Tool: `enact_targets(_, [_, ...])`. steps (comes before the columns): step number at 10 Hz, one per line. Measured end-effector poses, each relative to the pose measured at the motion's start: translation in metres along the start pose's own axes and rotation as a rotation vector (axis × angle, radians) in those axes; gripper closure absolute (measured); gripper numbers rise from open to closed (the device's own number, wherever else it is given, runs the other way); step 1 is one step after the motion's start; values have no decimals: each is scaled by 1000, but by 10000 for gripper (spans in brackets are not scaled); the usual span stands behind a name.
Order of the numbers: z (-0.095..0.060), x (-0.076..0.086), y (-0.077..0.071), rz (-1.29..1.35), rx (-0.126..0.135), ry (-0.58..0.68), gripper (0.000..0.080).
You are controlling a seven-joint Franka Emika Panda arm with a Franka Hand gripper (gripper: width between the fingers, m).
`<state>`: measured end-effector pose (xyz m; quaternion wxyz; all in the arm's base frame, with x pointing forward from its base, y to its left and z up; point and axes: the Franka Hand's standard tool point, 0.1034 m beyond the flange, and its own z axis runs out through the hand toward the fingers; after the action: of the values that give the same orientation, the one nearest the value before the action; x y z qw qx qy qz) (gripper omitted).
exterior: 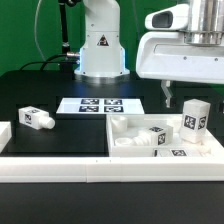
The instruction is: Assemble one leg
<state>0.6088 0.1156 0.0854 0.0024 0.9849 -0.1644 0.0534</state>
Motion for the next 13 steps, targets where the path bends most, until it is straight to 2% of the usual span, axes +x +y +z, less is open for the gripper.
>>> enact_targets(1, [0,0,0,-87,-3,0,151])
enact_targets(3, [0,-2,-1,-345,-28,7,151])
enact_targets(6, [2,0,-1,-711,-38,1,151])
enact_targets(9, [1,2,-1,-807,-39,2,177])
enact_targets(11, [1,2,-1,-789,-38,3,511])
enact_targets(13, [1,3,-1,-770,-38,4,511])
